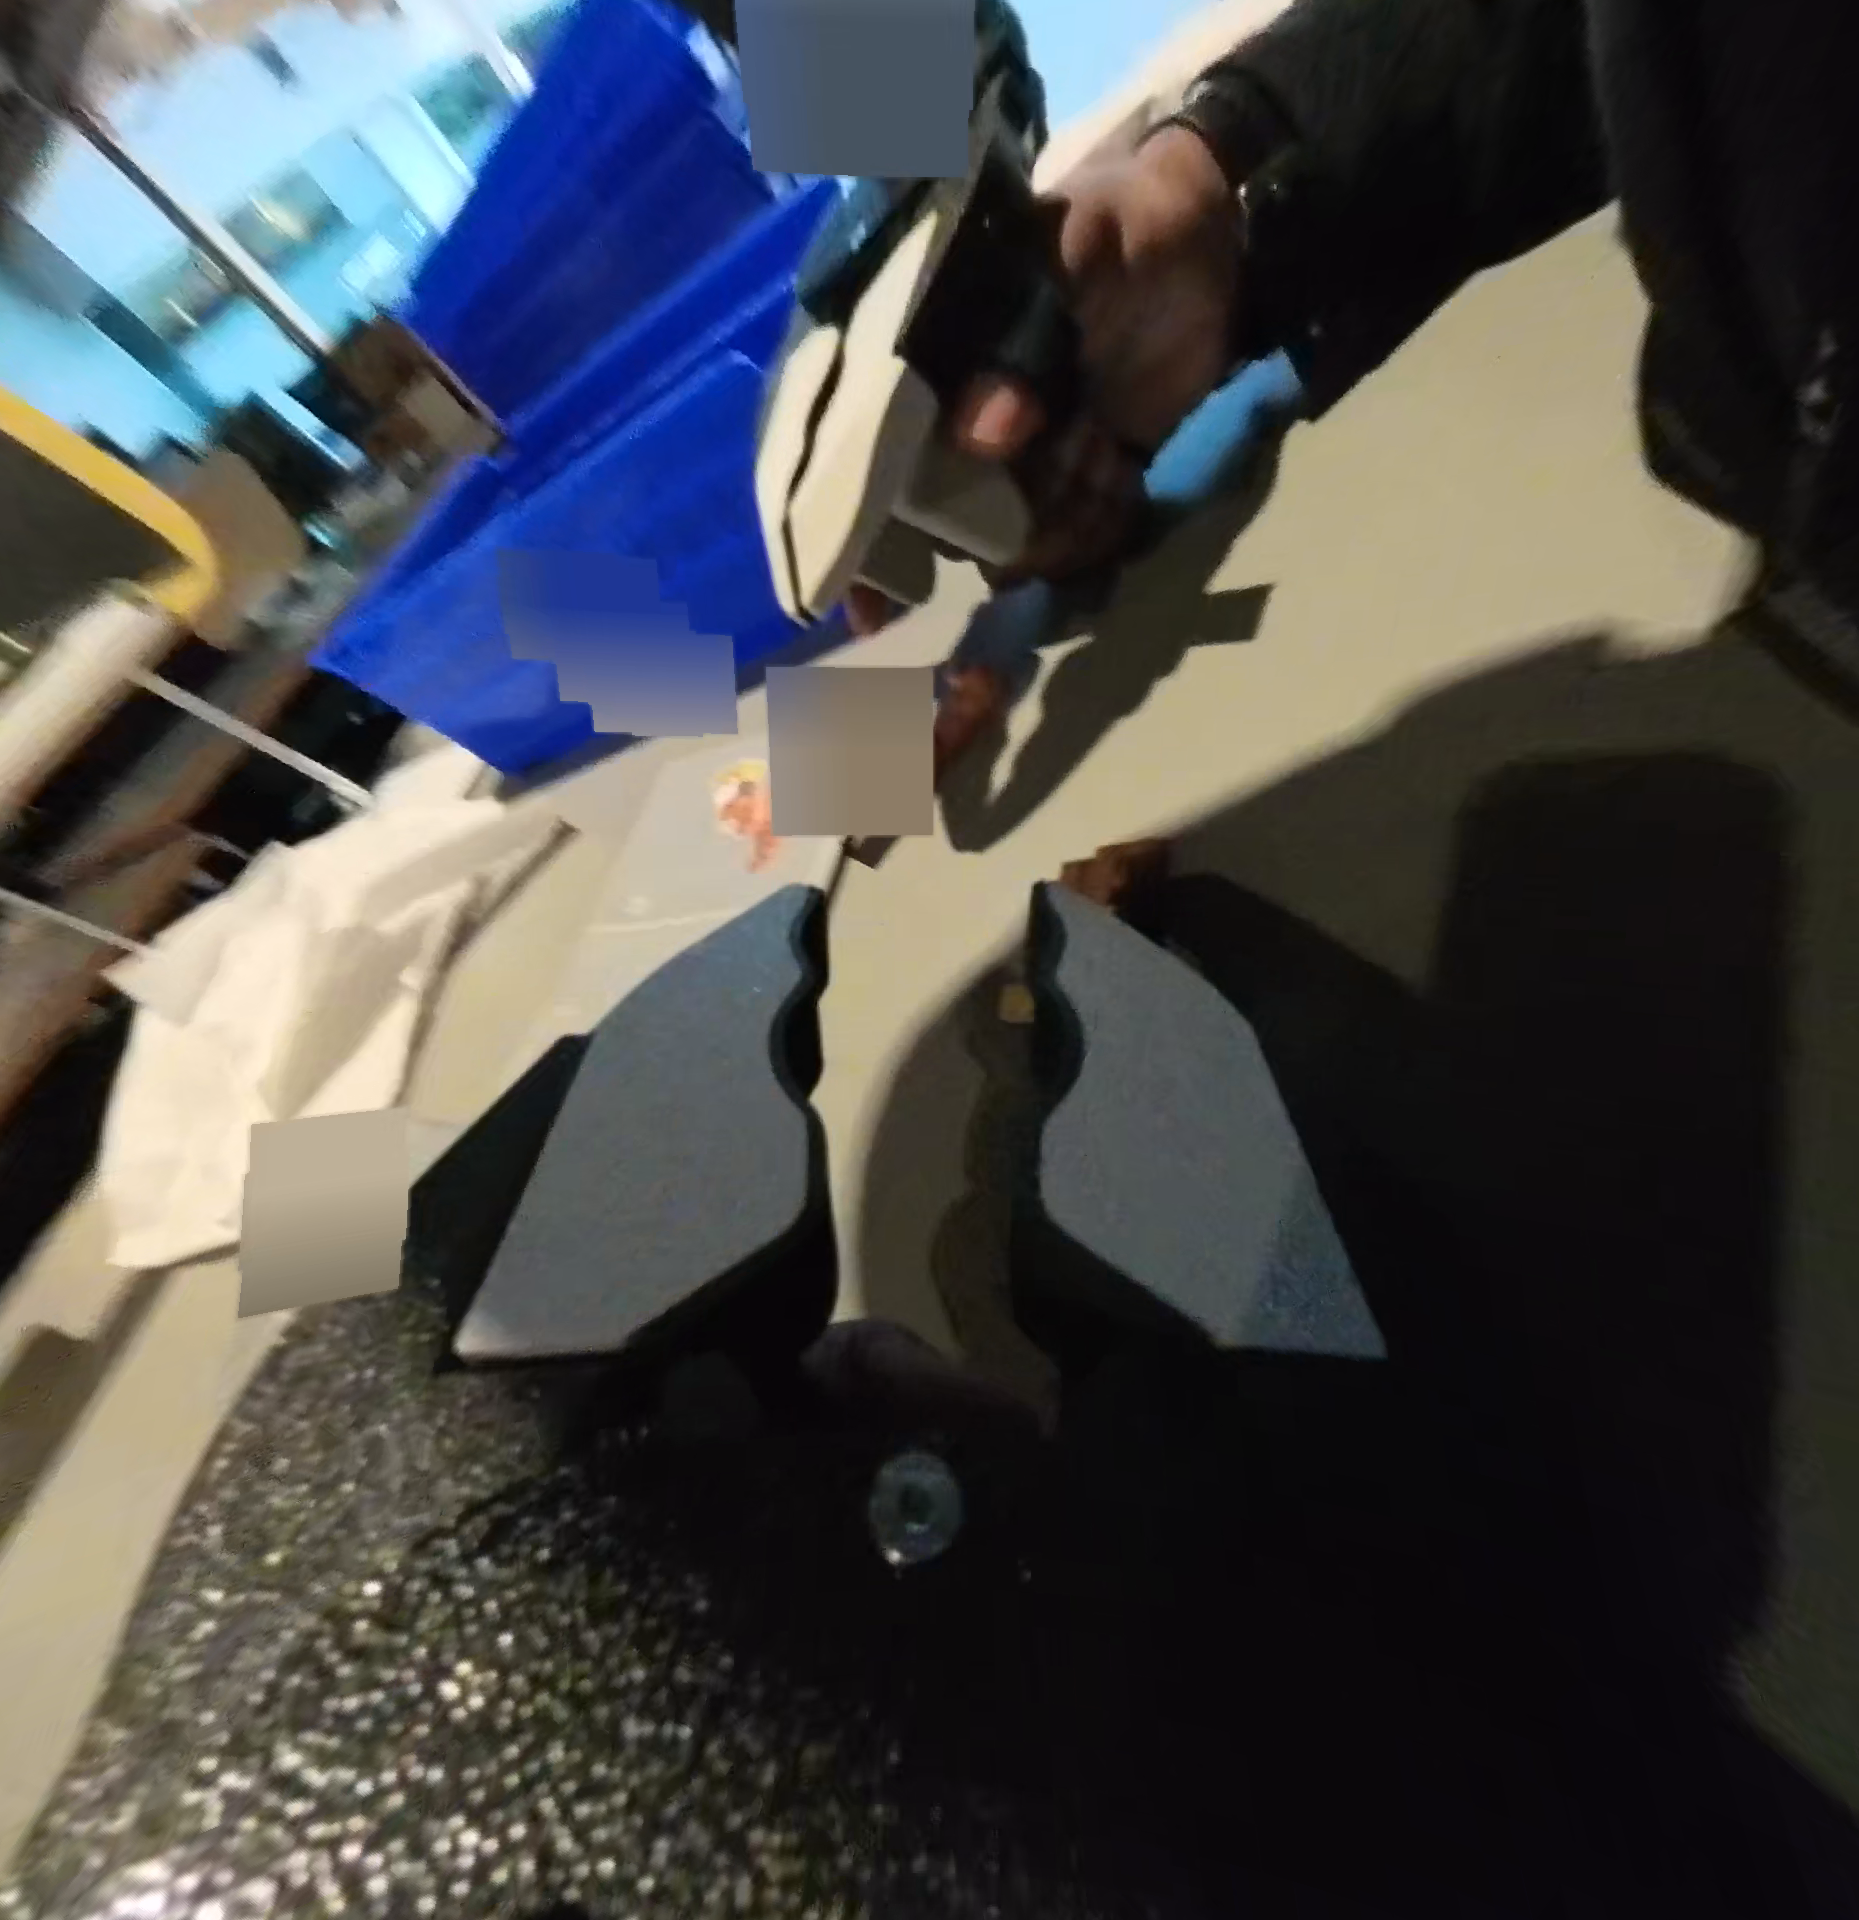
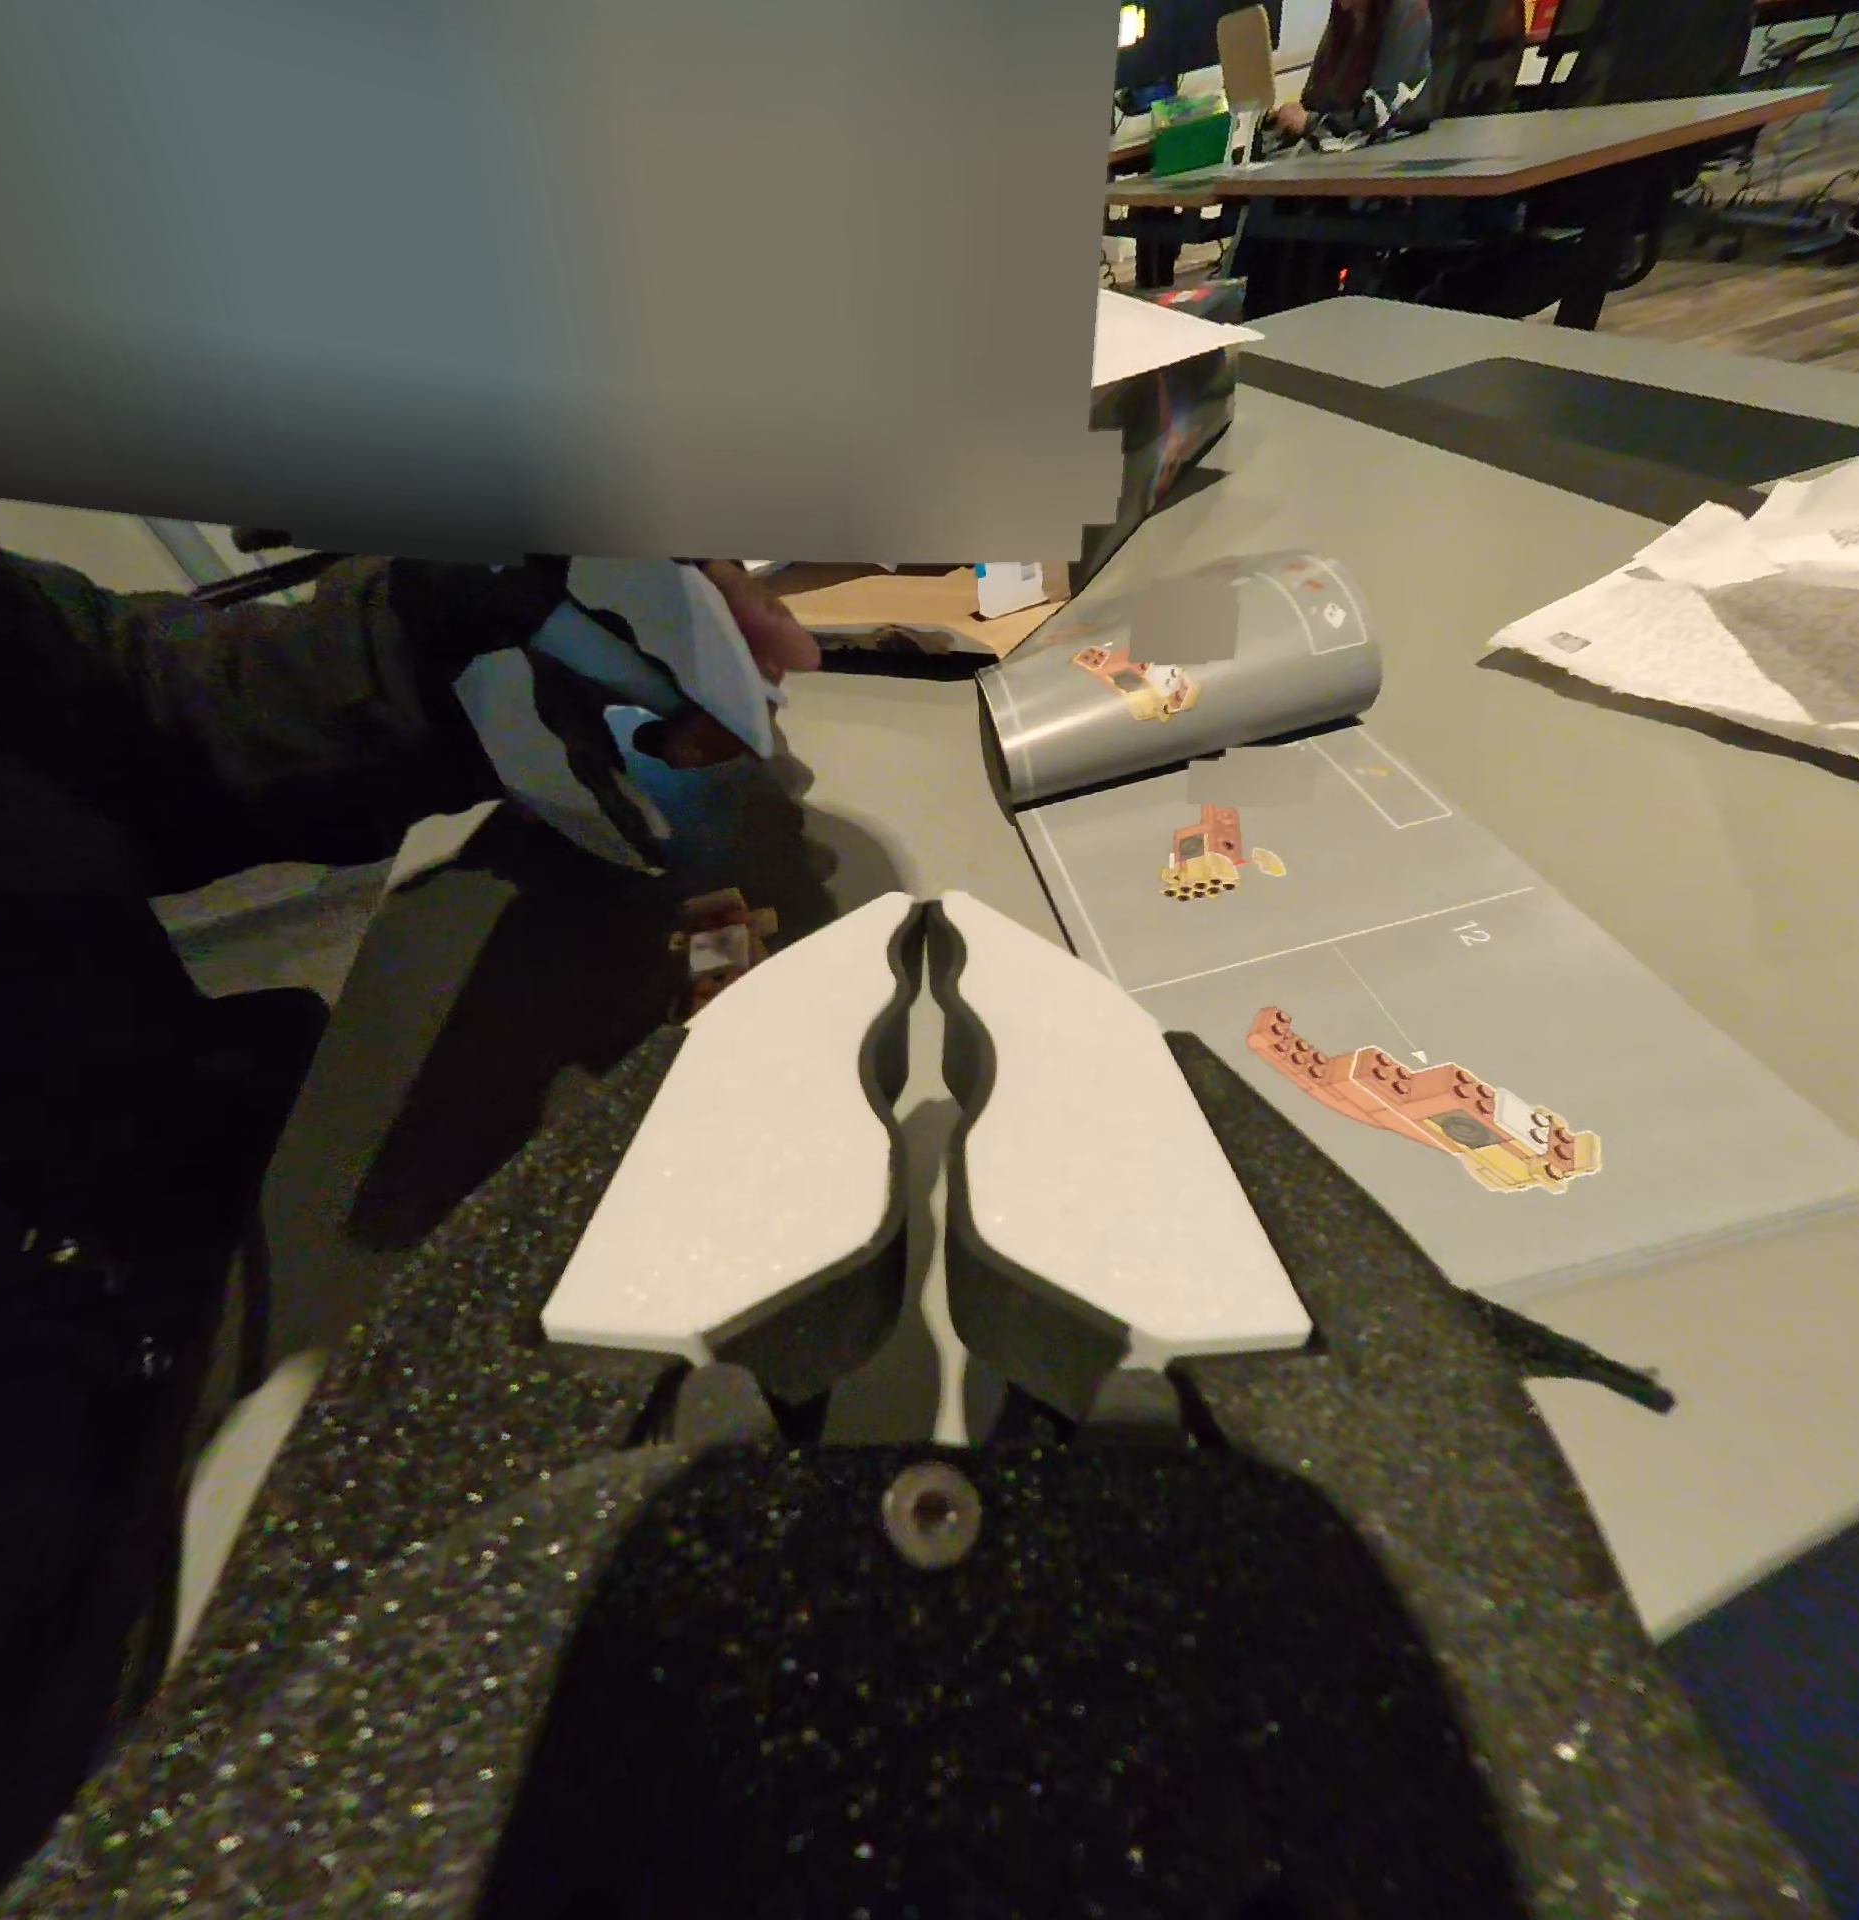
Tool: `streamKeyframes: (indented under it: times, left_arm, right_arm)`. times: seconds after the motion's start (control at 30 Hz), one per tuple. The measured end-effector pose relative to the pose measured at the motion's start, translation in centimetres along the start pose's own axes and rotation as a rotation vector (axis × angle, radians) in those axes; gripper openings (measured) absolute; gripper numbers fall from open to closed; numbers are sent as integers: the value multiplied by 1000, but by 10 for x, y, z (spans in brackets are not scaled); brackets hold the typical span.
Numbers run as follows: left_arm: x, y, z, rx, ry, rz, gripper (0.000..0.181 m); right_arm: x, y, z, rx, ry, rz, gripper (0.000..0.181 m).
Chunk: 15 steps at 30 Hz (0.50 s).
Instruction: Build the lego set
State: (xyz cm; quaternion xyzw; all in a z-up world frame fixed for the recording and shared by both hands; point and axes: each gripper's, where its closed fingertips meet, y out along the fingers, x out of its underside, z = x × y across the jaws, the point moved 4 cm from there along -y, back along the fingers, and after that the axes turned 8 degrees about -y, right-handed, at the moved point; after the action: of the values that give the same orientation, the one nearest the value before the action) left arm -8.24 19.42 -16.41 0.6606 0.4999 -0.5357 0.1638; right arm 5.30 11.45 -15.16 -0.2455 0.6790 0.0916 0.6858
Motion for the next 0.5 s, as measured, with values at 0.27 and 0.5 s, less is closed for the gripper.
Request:
streamKeyframes:
  times: [0.27,0.5]
  left_arm:
    - [16,12,12,152,-348,-205,58]
    - [12,9,18,206,-395,-194,58]
  right_arm:
    - [2,1,-4,-9,-22,-32,0]
    - [4,2,-6,-11,-41,-47,0]
